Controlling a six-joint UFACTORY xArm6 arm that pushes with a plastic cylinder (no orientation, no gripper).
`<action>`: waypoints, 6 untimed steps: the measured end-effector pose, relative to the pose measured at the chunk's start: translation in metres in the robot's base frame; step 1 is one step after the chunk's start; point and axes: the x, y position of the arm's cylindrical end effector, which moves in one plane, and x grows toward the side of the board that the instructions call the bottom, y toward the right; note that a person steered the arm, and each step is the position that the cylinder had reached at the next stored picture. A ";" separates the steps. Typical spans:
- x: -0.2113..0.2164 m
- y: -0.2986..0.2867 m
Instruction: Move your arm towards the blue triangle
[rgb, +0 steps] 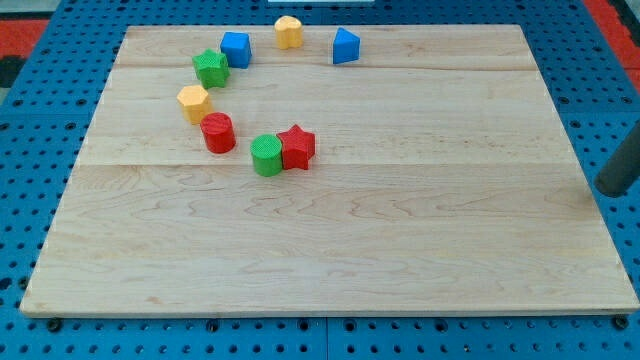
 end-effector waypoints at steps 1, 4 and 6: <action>0.002 0.000; -0.108 0.005; -0.193 -0.106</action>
